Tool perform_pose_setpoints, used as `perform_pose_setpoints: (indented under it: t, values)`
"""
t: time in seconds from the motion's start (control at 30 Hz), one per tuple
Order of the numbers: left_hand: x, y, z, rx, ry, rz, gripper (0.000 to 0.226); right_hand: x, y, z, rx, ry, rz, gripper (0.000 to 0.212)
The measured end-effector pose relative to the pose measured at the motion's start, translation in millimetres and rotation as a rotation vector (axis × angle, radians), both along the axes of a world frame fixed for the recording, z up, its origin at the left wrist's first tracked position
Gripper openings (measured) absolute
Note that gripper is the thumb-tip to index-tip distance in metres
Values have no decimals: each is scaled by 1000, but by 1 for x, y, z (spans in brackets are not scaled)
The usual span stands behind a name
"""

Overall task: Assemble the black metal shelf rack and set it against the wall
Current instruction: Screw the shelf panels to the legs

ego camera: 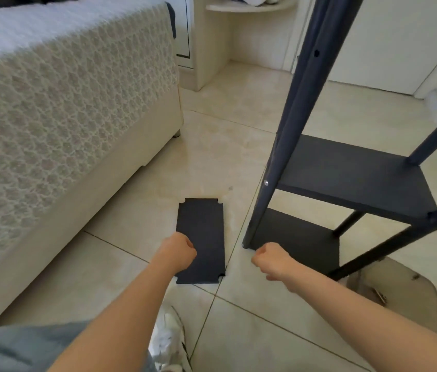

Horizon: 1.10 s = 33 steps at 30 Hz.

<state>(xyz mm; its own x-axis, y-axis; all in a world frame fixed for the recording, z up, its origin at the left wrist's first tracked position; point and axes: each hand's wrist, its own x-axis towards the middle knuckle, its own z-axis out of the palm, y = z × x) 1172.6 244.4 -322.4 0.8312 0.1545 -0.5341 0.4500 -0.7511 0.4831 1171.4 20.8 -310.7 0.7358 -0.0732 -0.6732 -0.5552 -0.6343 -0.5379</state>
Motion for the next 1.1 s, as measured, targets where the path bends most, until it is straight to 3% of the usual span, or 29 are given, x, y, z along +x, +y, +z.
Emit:
perform_pose_setpoints:
  t: [0.1, 0.23, 0.33, 0.47, 0.57, 0.63, 0.77, 0.97, 1.1]
  values:
    - [-6, 8, -35, 14, 66, 32, 17, 10, 23, -37, -28, 13, 47, 41]
    - [-6, 18, -75, 23, 136, 89, 24, 22, 44, -84, -48, 56, 150, 35]
    - [0, 22, -92, 16, 154, 105, 6, 29, 56, -112, -48, 105, 183, 34]
    - [7, 28, -110, -18, 117, 192, 36, 39, 64, -135, -52, 140, 188, 29]
    - [5, 29, -122, -80, 160, 257, 42, 41, 67, -148, -78, 188, 219, 23]
    - [2, 28, -129, -118, 209, 276, 47, 39, 66, -154, -71, 226, 222, 32]
    - [2, 27, -138, -189, 248, 317, 55, 36, 65, -164, 15, 281, 188, 34]
    - [-1, 32, -142, -222, 139, 453, 54, 37, 68, -166, 145, 274, 15, 24]
    - [2, 29, -136, -288, 77, 621, 54, 36, 69, -164, 255, 240, -133, 38]
